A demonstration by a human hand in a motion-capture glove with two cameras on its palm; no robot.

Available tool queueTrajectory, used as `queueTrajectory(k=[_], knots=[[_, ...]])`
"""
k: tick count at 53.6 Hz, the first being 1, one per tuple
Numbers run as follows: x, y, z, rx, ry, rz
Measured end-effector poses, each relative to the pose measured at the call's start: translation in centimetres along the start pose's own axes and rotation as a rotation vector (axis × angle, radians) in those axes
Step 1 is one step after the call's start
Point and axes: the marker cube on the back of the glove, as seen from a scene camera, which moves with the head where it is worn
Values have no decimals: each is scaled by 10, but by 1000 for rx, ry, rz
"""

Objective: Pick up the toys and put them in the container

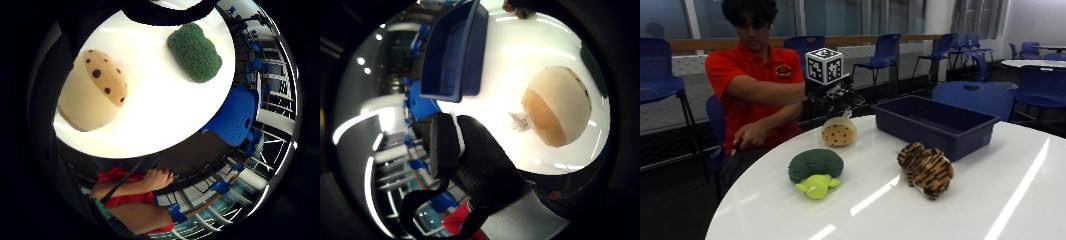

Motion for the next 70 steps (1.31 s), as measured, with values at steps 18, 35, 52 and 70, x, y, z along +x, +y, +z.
queueTrajectory(k=[18, 35, 52, 70], knots=[[6, 3, -3, 23, -3, -23], [4, -2, 3, 36, -14, -54], [2, -11, 24, -3, -7, -47], [7, -21, 61, -37, 3, 4]])
